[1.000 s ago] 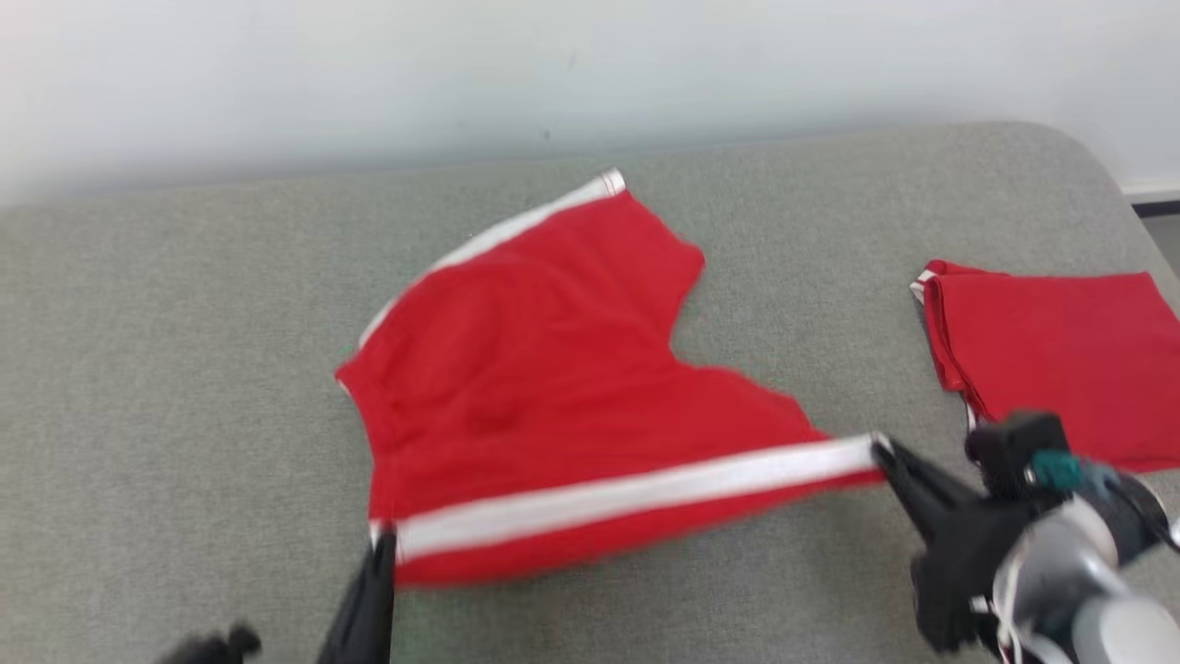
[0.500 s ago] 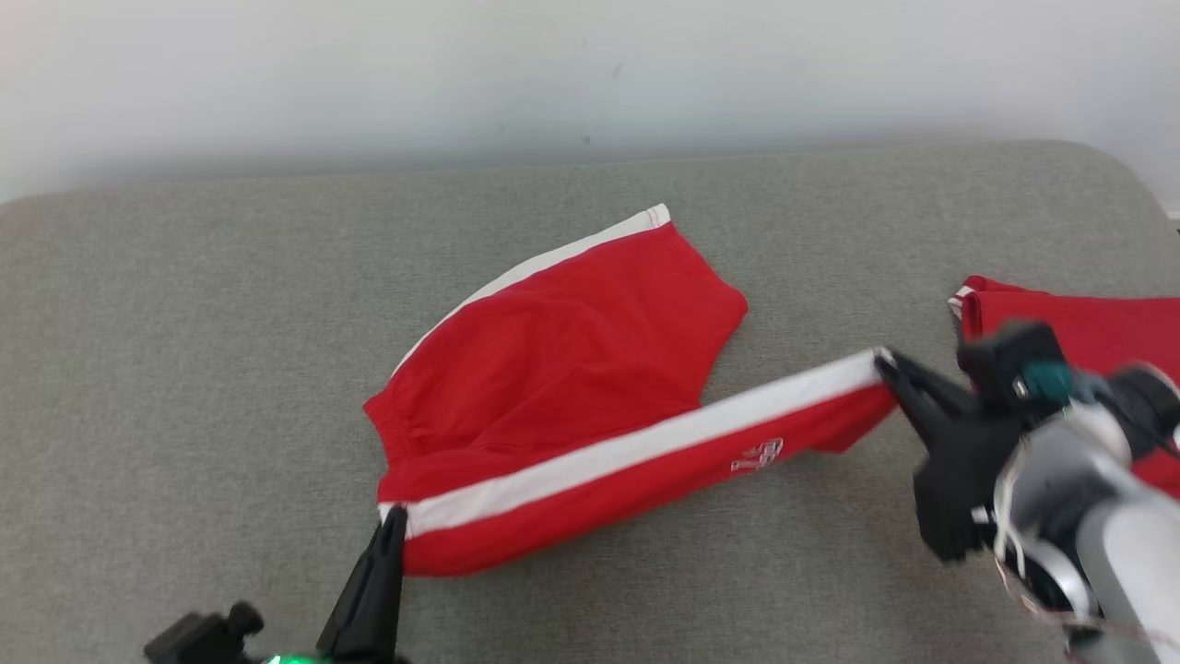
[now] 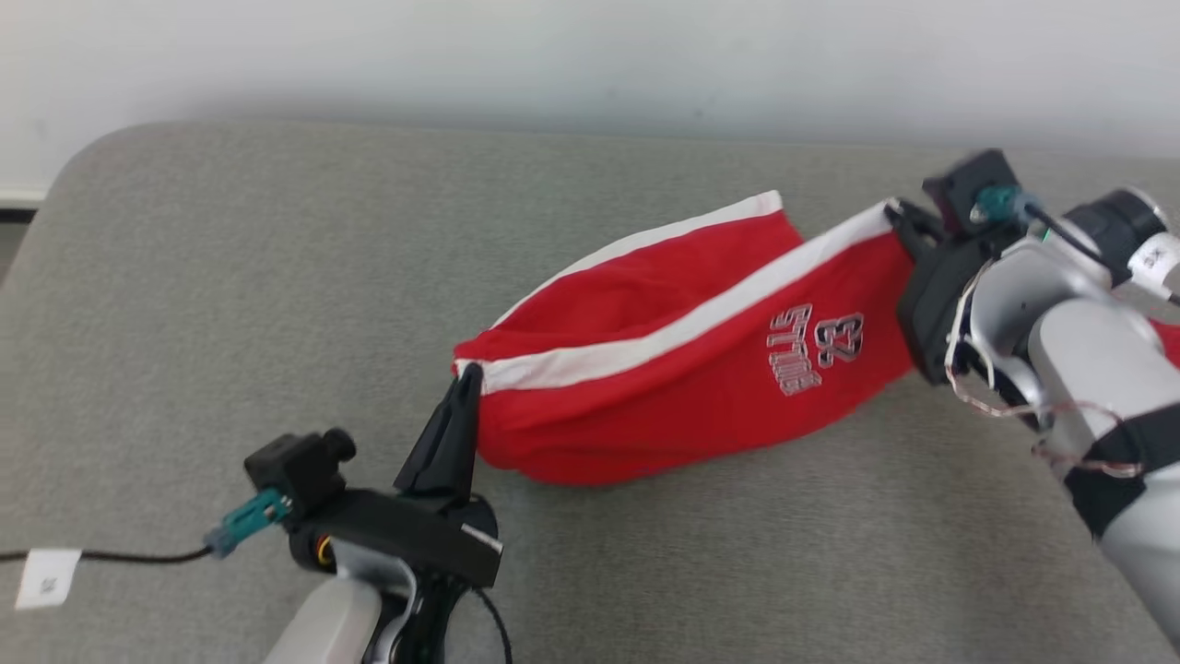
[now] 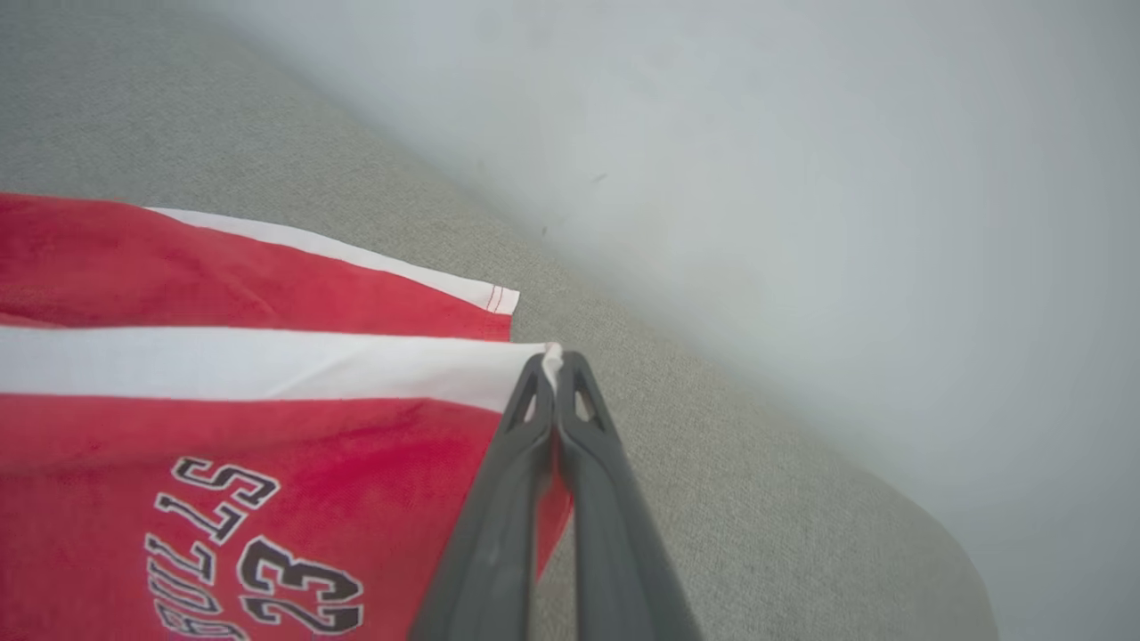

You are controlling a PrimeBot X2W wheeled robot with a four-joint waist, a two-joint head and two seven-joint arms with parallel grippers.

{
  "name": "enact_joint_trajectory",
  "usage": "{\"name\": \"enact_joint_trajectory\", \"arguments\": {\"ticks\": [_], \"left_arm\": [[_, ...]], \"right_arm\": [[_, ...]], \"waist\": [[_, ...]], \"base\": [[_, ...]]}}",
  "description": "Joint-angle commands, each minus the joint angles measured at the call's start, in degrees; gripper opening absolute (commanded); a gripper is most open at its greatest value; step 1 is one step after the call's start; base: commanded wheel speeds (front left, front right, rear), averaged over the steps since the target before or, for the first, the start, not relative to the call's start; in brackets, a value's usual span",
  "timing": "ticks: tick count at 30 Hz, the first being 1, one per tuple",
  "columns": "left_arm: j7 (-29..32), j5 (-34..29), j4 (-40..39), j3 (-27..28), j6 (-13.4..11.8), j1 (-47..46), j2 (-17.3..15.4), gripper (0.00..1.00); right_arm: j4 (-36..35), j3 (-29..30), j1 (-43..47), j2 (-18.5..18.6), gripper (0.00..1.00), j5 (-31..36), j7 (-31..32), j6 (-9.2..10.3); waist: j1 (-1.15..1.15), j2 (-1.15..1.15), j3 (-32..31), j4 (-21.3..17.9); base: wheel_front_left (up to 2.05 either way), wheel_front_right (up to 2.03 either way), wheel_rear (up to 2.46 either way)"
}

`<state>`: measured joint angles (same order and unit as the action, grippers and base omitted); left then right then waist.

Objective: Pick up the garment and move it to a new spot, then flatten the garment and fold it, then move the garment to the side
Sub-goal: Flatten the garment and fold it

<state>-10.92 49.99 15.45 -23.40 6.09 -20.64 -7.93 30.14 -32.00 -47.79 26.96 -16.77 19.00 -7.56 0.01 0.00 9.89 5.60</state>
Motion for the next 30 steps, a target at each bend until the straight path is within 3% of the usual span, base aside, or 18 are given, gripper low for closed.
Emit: {"name": "enact_joint_trajectory", "arguments": {"ticks": [1,12,22,23,24,25,30], "left_arm": [[0.2,-0.4,1.6,-0.3,-0.4,-2.1,0.7,0.0],[-0.6,-1.2,12.4,-2.6,-1.5,-13.8,4.1,0.0],[-2.3,0.3,19.7,-4.5,-1.9,-21.6,5.0,0.0],[-2.7,0.4,20.2,-4.6,-1.9,-22.2,5.0,0.31],[-3.0,0.3,20.6,-4.7,-1.9,-22.7,5.0,0.47],[-3.3,0.3,21.1,-4.7,-1.8,-23.1,5.0,1.0],[-4.0,0.9,21.9,-4.9,-1.6,-24.0,5.1,1.0]], "right_arm": [[2.7,-0.3,-2.3,-0.9,0.0,1.0,-1.8,0.16],[21.7,0.7,-14.9,-4.4,0.0,4.0,-9.5,0.16],[31.4,3.2,-20.1,-7.1,0.0,5.4,-16.1,0.16],[32.0,3.5,-20.6,-7.4,0.23,5.7,-17.1,0.16],[32.5,3.8,-20.9,-7.9,0.71,5.8,-18.2,0.16],[33.3,4.2,-21.3,-8.3,1.0,5.7,-19.0,0.16],[35.5,5.0,-22.4,-9.8,1.0,6.2,-22.0,0.16]], "waist": [[-0.01,0.0,1.8,3.0],[-0.01,0.0,7.9,6.9],[-0.01,0.0,12.3,8.5],[-0.01,0.0,12.5,8.7],[-0.01,0.0,12.7,8.8],[-0.01,0.0,12.7,8.9],[-0.01,0.0,12.5,9.2]], "base": [[0.0,0.0,0.0],[0.0,0.0,0.0],[0.0,0.0,0.0],[0.0,0.0,0.0],[0.0,0.0,0.0],[0.0,0.0,0.0],[0.0,0.0,0.0]]}}
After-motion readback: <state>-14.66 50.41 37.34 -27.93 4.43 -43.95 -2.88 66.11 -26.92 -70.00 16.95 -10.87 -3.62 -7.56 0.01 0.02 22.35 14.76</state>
